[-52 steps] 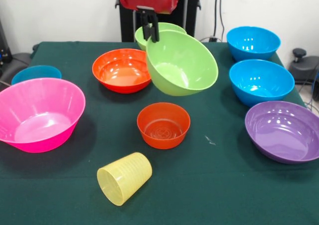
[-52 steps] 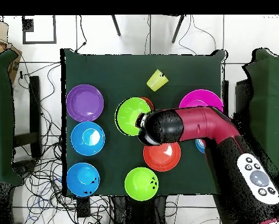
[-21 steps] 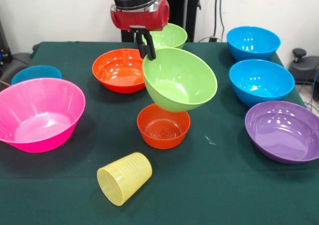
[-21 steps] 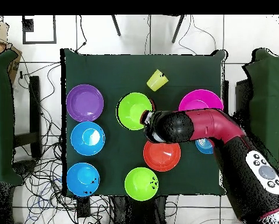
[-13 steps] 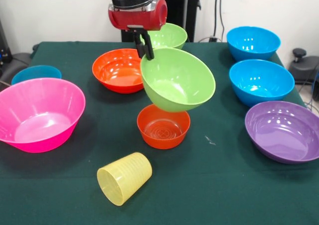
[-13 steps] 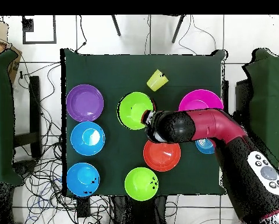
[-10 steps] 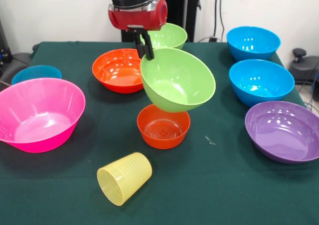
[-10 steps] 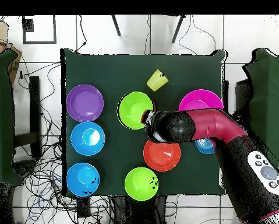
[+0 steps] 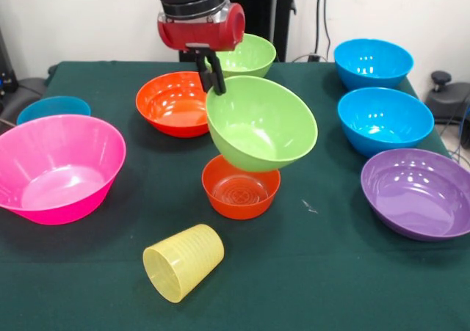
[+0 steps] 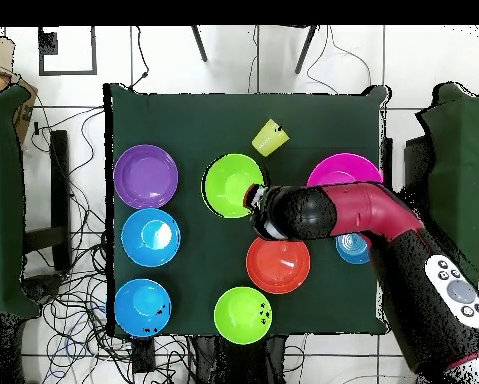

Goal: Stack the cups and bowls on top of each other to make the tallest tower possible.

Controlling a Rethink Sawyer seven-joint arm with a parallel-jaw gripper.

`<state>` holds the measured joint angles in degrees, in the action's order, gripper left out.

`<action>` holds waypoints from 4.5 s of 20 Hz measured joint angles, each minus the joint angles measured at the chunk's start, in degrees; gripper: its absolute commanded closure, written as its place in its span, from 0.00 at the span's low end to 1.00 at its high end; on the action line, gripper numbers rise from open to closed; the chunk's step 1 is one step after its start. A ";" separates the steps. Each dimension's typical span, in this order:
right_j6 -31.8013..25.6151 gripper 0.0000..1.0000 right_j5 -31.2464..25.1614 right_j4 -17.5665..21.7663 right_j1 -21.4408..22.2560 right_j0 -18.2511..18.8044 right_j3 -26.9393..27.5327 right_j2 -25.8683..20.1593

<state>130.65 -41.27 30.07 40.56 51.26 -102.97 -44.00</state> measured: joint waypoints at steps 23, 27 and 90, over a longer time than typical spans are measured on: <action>0.00 1.00 0.00 1.15 -6.36 0.09 3.68 0.01; 0.00 1.00 0.00 2.94 -6.92 0.28 3.68 0.00; -5.44 0.00 -1.87 7.26 -10.43 2.39 3.71 -0.02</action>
<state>125.21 -43.14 37.33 30.13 53.65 -99.26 -44.03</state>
